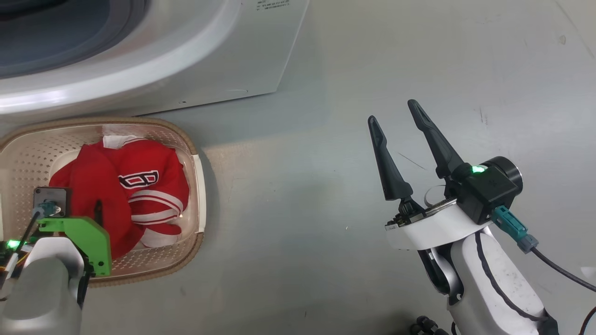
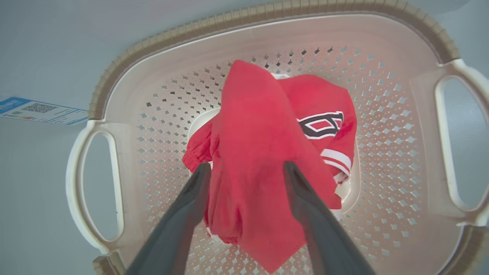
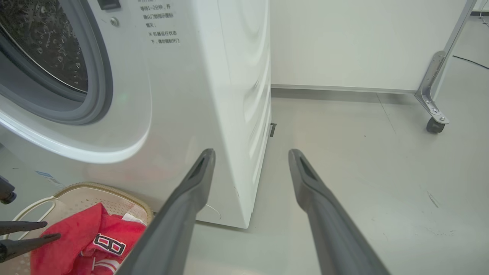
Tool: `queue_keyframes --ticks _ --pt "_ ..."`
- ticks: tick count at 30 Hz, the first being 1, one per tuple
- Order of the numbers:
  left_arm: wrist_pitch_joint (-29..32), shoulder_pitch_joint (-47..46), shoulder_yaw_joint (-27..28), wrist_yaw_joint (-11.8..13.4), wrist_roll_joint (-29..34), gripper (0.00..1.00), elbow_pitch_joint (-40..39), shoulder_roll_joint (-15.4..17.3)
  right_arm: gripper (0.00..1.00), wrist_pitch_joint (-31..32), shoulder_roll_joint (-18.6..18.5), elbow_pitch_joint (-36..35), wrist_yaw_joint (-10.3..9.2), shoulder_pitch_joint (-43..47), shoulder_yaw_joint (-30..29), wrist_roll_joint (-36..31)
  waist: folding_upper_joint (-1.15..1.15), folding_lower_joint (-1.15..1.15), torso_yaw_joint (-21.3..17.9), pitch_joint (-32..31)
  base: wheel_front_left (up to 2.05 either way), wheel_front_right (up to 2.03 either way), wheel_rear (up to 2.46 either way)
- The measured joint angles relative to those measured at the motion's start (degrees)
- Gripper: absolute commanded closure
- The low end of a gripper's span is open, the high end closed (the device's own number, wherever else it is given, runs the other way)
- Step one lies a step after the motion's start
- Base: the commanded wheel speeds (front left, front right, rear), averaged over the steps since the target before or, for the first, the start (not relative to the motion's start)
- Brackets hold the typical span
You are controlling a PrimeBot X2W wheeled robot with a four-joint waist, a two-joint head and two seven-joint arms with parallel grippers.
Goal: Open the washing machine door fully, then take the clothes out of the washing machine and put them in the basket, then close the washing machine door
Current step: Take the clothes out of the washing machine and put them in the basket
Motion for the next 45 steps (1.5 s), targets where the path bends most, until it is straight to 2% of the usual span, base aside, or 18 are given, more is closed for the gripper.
queue_keyframes --ticks 8,14,19,26,32,36,45 --pt "-2.6 -0.2 -0.7 0.0 0.0 0.0 2.0 -0.6 0.0 0.0 0.0 1.1 0.0 0.0 -0.5 0.0 0.0 0.0 0.6 -2.0 0.0 0.0 0.0" --pt "-6.4 -0.7 -0.8 -0.3 0.0 0.0 2.3 -2.3 0.0 0.0 0.0 2.0 0.05 -0.1 -1.2 0.0 0.0 0.0 1.5 -4.4 0.0 0.0 0.0" --pt "-9.4 -1.3 -0.9 -1.3 -0.3 0.0 1.6 -3.8 0.0 0.0 0.0 3.0 0.57 -0.1 -2.7 0.2 0.0 0.0 2.8 -7.8 0.0 0.0 0.0" --pt "-10.4 -1.3 -2.1 -2.0 -0.3 0.0 -0.7 -4.6 0.0 0.0 -0.3 4.3 1.04 0.2 -4.5 0.7 0.0 0.0 4.9 -12.6 0.0 0.0 0.0" --pt "-10.6 -1.1 -2.8 -2.5 -0.3 0.0 -4.7 -6.0 0.0 0.0 -0.9 5.2 1.25 2.0 -5.9 1.8 0.0 0.0 7.1 -17.0 0.0 0.0 0.0" --pt "-10.6 0.1 -2.3 -2.7 -0.3 0.0 -10.8 -6.6 0.0 0.0 -1.0 5.7 1.56 3.9 -6.6 2.4 0.0 0.0 8.6 -20.2 0.0 0.0 0.0" --pt "-10.6 8.4 -0.6 -2.7 -1.9 0.0 -20.2 -7.8 0.0 0.0 -1.0 6.5 1.79 8.8 -7.6 3.2 0.0 0.0 11.5 -27.3 0.0 0.0 0.0"
